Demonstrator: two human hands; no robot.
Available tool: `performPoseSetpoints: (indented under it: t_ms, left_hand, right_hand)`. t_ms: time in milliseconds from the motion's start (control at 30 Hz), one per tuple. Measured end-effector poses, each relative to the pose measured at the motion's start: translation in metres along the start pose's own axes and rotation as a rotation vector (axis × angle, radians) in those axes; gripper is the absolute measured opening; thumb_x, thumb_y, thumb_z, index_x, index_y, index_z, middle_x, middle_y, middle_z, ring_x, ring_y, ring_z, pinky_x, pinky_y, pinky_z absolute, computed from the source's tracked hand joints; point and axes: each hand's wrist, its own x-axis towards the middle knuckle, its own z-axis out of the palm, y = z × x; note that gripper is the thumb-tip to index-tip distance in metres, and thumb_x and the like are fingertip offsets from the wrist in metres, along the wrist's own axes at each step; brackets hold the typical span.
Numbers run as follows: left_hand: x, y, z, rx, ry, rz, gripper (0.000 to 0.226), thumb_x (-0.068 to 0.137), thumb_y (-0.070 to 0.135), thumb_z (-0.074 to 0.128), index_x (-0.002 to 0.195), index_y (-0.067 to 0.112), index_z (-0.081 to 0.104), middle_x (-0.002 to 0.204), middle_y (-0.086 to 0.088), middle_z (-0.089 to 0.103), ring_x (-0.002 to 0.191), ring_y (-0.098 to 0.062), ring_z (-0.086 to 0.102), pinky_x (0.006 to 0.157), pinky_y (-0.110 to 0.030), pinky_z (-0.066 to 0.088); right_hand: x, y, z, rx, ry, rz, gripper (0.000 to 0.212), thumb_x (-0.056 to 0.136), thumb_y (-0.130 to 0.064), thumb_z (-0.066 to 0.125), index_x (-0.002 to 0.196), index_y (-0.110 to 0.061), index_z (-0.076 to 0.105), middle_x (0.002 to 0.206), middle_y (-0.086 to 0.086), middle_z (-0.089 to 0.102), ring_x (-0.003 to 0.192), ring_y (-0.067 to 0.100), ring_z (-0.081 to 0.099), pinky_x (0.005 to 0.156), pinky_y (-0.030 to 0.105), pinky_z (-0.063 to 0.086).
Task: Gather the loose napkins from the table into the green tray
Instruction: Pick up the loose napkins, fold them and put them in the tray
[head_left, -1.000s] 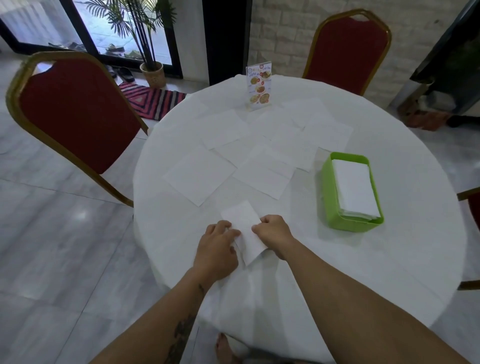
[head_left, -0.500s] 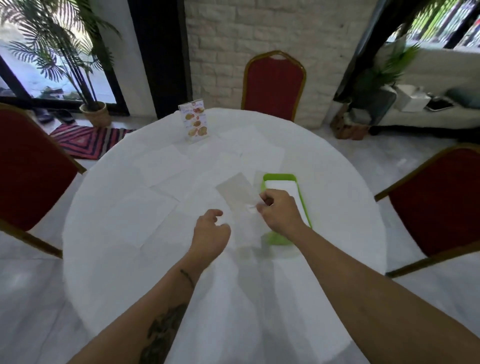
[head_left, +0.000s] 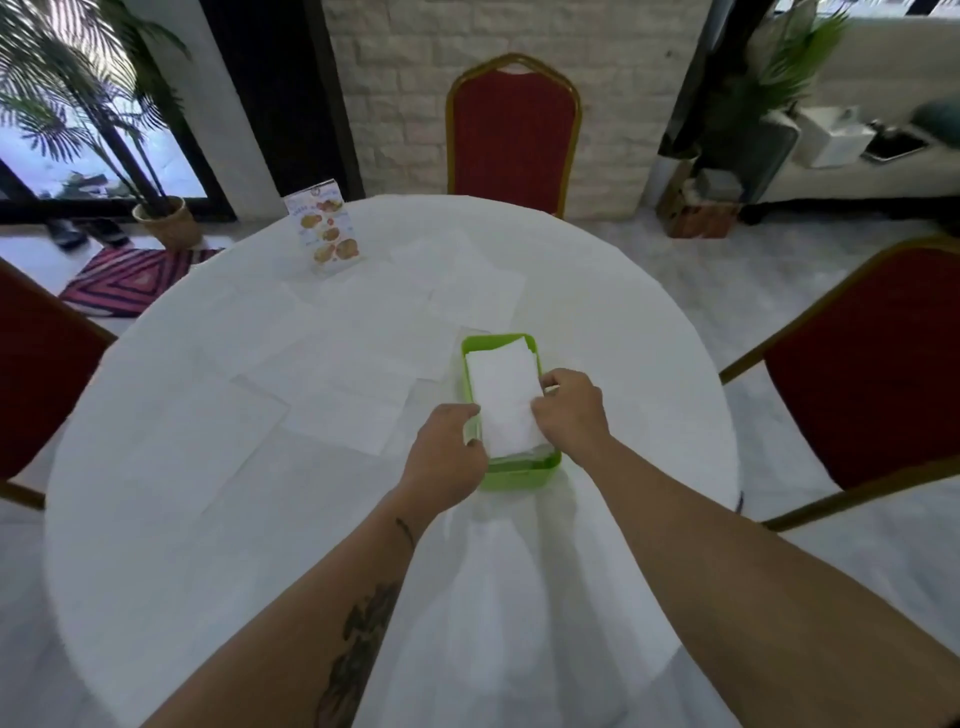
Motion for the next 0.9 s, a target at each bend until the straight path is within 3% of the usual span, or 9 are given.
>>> performPoseSetpoints:
  t_ms: [100, 167, 233, 333, 467, 567, 700, 900]
  left_hand:
    - [0.001, 0.000, 0.007, 0.059, 0.018, 0.012, 0.050, 0.084, 0.006, 0.049, 0.134, 0.013, 0.050, 0.141, -0.003, 0.046, 0.127, -0.019, 0.044, 0.109, -0.028, 0.032]
    - [0.001, 0.000, 0.009, 0.097, 0.025, 0.020, 0.050, 0.084, 0.004, 0.047, 0.133, 0.012, 0.052, 0.141, -0.002, 0.045, 0.128, -0.017, 0.043, 0.104, -0.021, 0.029]
    - [0.001, 0.000, 0.008, 0.095, 0.034, 0.015, 0.049, 0.083, 0.004, 0.047, 0.130, 0.013, 0.055, 0.138, 0.000, 0.047, 0.124, -0.016, 0.046, 0.101, -0.020, 0.031]
    - [-0.001, -0.001, 0.006, 0.084, 0.054, -0.007, 0.043, 0.083, 0.004, 0.045, 0.119, 0.020, 0.061, 0.127, 0.002, 0.053, 0.110, -0.013, 0.051, 0.092, -0.022, 0.038]
    - [-0.004, -0.010, -0.005, 0.039, 0.098, -0.016, 0.038, 0.084, 0.005, 0.044, 0.109, 0.024, 0.065, 0.116, 0.004, 0.061, 0.102, -0.012, 0.056, 0.089, -0.023, 0.042]
    - [-0.008, -0.025, -0.024, -0.039, 0.178, -0.089, 0.035, 0.084, 0.006, 0.045, 0.100, 0.028, 0.067, 0.107, 0.007, 0.065, 0.096, -0.008, 0.060, 0.084, -0.020, 0.043]
    - [-0.013, -0.061, -0.064, -0.061, 0.342, -0.297, 0.029, 0.082, 0.017, 0.044, 0.091, 0.033, 0.066, 0.098, 0.008, 0.066, 0.079, -0.007, 0.060, 0.066, -0.025, 0.048]
    - [-0.028, -0.133, -0.129, -0.023, 0.558, -0.452, 0.023, 0.082, 0.017, 0.049, 0.096, 0.023, 0.066, 0.100, -0.001, 0.068, 0.084, -0.019, 0.059, 0.073, -0.031, 0.047]
  right_hand:
    - [0.002, 0.001, 0.002, -0.067, -0.013, -0.021, 0.046, 0.076, -0.016, 0.059, 0.122, -0.014, 0.059, 0.114, 0.010, 0.064, 0.093, 0.027, 0.058, 0.073, 0.029, 0.043]
    - [-0.001, 0.003, 0.003, -0.243, 0.006, -0.125, 0.051, 0.078, -0.020, 0.058, 0.128, -0.015, 0.050, 0.116, 0.011, 0.060, 0.097, 0.030, 0.056, 0.072, 0.032, 0.039]
    - [-0.004, 0.005, 0.004, -0.449, 0.029, -0.290, 0.058, 0.080, -0.022, 0.058, 0.136, -0.016, 0.043, 0.124, 0.009, 0.052, 0.109, 0.030, 0.050, 0.078, 0.035, 0.040]
    - [-0.009, 0.012, 0.006, -0.691, 0.005, -0.512, 0.054, 0.080, -0.028, 0.055, 0.133, -0.019, 0.048, 0.130, 0.005, 0.047, 0.115, 0.028, 0.042, 0.093, 0.041, 0.035]
    - [-0.013, 0.014, 0.010, -0.871, -0.159, -0.557, 0.044, 0.085, -0.035, 0.043, 0.126, -0.023, 0.053, 0.128, 0.001, 0.051, 0.119, 0.026, 0.042, 0.106, 0.049, 0.022]
    - [-0.016, -0.004, 0.016, -0.794, -0.144, -0.542, 0.045, 0.087, -0.033, 0.041, 0.130, -0.023, 0.052, 0.130, 0.001, 0.051, 0.120, 0.026, 0.044, 0.107, 0.049, 0.019]
    - [-0.030, -0.043, 0.042, -0.601, -0.193, -0.596, 0.047, 0.089, -0.031, 0.045, 0.135, -0.022, 0.050, 0.136, 0.002, 0.050, 0.122, 0.026, 0.044, 0.101, 0.045, 0.030]
    - [-0.059, -0.073, 0.112, -0.491, -0.395, -0.539, 0.046, 0.090, -0.025, 0.050, 0.136, -0.020, 0.049, 0.140, 0.003, 0.047, 0.130, 0.025, 0.041, 0.107, 0.040, 0.036]
